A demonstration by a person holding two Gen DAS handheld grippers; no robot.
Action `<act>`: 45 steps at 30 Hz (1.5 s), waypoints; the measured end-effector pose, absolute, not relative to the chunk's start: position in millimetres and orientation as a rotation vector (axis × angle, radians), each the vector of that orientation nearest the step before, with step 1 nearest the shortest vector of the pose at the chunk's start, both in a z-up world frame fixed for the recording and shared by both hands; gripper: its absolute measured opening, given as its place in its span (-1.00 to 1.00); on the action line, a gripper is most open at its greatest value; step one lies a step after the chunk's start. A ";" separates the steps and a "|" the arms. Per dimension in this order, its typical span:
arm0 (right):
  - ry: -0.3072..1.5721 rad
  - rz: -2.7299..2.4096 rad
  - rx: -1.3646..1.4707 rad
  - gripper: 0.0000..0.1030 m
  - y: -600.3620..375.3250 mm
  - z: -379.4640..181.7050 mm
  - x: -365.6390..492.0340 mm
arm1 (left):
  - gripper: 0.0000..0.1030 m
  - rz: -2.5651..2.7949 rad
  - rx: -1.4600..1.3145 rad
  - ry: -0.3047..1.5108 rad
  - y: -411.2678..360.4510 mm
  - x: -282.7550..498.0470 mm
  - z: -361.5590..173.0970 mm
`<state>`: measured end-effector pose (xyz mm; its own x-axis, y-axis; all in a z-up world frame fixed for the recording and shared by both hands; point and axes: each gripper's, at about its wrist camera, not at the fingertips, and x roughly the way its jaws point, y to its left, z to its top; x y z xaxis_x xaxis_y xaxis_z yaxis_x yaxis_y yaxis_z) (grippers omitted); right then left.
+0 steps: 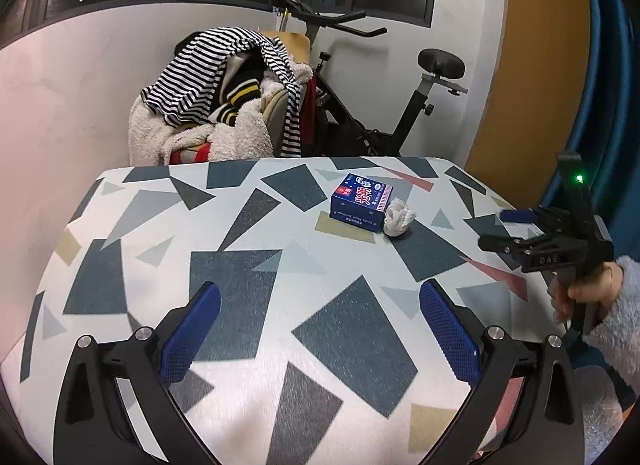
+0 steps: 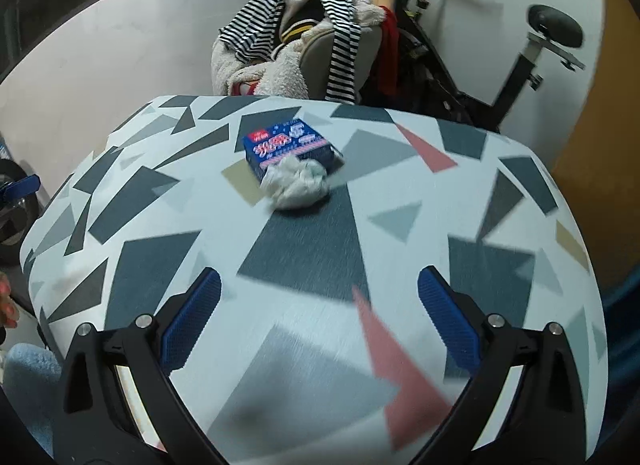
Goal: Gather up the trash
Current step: 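Grasp the white tissue with the right tool while the left tool grasps the blue Guangming box, then lower both tools over the brown bin and open them to drop the tissue and box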
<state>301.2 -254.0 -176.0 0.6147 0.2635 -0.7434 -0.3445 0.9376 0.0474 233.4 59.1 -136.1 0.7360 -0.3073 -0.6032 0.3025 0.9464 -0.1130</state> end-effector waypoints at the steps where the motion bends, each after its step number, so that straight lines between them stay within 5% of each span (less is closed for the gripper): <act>1: 0.837 0.356 -0.112 0.89 -254.4 -177.0 306.7 | 0.89 -0.338 -0.014 0.671 59.5 239.9 -137.6; 5: 0.848 0.392 -0.144 0.65 -245.4 -184.9 343.6 | 0.89 -0.345 -0.035 0.687 59.9 260.6 -142.3; 17: 0.973 0.445 -0.192 0.64 -191.2 -220.0 418.2 | 0.89 -0.335 -0.090 0.754 61.3 315.6 -161.7; 21: 0.996 0.479 -0.259 0.20 -184.2 -221.7 416.5 | 0.89 -0.354 -0.102 0.766 54.4 330.4 -165.6; 43: 0.828 0.296 0.091 0.17 -323.4 -169.2 360.6 | 0.89 -0.526 0.228 0.905 -100.3 481.4 -223.9; 44: 0.828 0.295 0.094 0.17 -323.6 -169.2 359.7 | 0.87 -0.524 0.209 0.920 -98.8 484.6 -225.0; 45: 0.827 0.294 0.098 0.17 -325.5 -168.7 358.0 | 0.64 -0.523 0.202 0.929 -98.1 485.0 -225.5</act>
